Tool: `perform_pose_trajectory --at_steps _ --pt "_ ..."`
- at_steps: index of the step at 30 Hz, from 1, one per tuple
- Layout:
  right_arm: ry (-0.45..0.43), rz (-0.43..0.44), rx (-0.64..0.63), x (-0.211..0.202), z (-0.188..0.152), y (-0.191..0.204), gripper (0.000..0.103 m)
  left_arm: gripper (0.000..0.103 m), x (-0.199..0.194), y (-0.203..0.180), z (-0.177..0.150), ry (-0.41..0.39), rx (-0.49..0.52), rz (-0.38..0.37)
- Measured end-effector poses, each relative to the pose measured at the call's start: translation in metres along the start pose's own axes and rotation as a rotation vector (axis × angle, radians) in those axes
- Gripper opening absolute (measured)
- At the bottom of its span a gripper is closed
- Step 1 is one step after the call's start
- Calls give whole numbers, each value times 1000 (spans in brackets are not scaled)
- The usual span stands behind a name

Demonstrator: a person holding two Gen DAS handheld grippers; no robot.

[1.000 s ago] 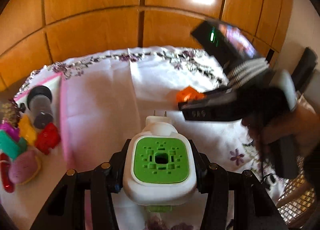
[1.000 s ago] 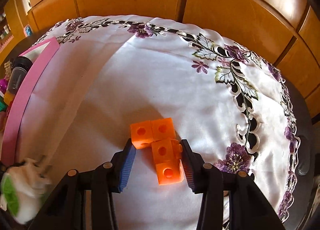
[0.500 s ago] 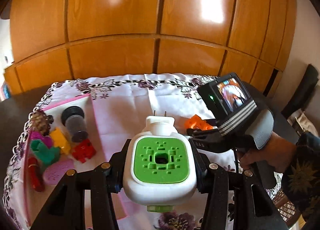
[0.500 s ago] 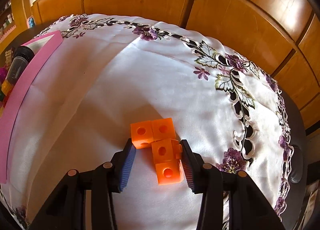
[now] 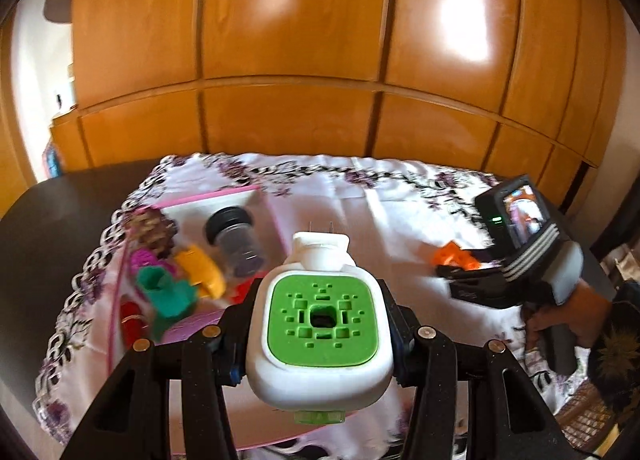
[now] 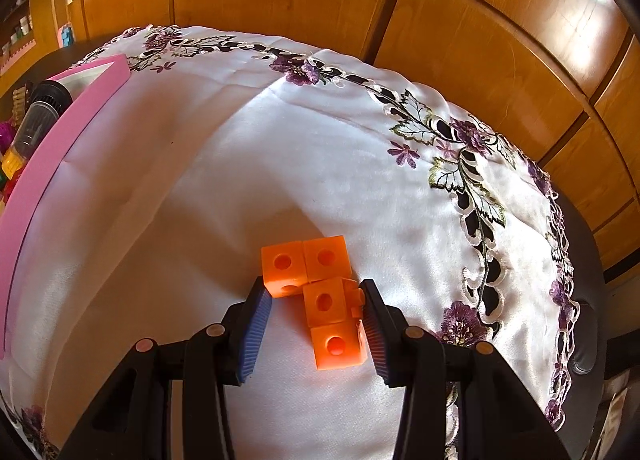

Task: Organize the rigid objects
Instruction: 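Carry the diffuser into the tray and set it down with the left gripper while the right holds the cubes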

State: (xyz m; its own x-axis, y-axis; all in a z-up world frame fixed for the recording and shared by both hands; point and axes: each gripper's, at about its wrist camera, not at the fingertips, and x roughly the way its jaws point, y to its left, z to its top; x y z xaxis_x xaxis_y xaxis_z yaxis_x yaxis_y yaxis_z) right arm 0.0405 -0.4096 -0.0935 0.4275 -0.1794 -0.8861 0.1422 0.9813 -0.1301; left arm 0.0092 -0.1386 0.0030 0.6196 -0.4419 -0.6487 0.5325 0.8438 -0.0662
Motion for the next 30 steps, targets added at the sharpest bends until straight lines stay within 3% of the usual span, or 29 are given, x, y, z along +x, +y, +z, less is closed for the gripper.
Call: perform_pose_trajectory --at_steps 15,23,30 --pt "0 -15 -12 -1 0 1 45 52 -9 103 -44 86 -168 147" --pt "0 -20 -17 -2 0 2 45 52 -9 106 -49 101 -164 168" --pt "0 -25 -22 -2 0 2 45 52 13 106 -62 186 -156 166"
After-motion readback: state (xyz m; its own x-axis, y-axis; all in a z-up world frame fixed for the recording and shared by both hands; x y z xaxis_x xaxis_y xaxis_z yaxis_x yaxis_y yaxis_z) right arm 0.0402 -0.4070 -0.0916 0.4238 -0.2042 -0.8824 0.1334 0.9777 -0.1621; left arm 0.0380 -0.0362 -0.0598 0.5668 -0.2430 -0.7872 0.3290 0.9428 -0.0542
